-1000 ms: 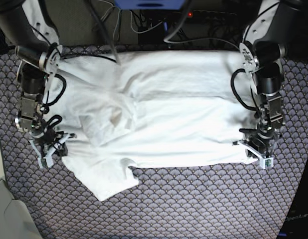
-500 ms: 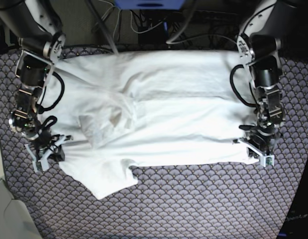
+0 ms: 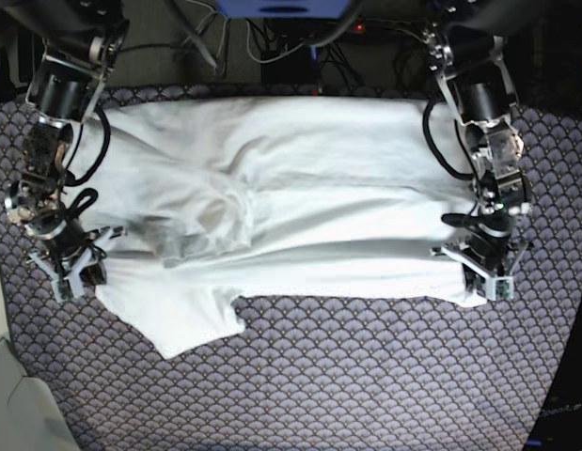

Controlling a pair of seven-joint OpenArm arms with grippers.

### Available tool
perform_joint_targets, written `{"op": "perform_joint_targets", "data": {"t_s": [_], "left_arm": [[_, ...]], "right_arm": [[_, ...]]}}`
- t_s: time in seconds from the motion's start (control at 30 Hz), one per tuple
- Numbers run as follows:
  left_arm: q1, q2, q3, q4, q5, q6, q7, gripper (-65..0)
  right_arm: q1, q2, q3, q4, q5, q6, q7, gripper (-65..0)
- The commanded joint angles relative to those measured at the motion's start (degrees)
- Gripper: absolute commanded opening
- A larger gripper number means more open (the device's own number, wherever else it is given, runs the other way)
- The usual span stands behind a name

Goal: Fold the T-shirt properly
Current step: 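Lift the hem with both grippers and fold it toward the collar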

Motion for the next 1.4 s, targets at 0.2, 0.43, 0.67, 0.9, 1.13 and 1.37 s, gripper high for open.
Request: {"op": "perform_joint_targets", "data": {"t_s": [0.2,0.43,0.67,0.9,1.13,1.37], "left_arm": [[1.8,0.4,-0.1,7.4,-0.7,0.2,-1.7,-64.4],[5.7,1.4,-0.2,14.2,-1.8,0.2,-1.7,-64.4],[8.7,-1.2,-0.4,19.8,-13.5,0.2,4.9,-64.4],[13.6,-4.2,-0.5,25.6,-24.2,0.2,6.4,-64.4],[18.5,-4.9,-0.5,28.0,-26.2,0.2,6.3,-64.4],[21.4,-4.9,-0.6,29.5,-26.3,0.2,6.1,-64.4]], "right_arm": [[-3.3,1.4,0.4,7.0,5.7,-0.5,1.1,-63.7],[-8.4,1.1,0.4,14.5,6.7,-0.5,1.1,-63.7],[-13.1,1.4,0.5,20.3,10.9,-0.5,1.0,-63.7],[-18.7,1.4,0.4,24.8,16.2,-0.5,1.0,-63.7],[-22.5,1.4,0.4,25.2,17.4,-0.5,1.0,-63.7],[-24.6,1.4,1.2,25.3,17.4,-0.5,1.0,-63.8]]}}
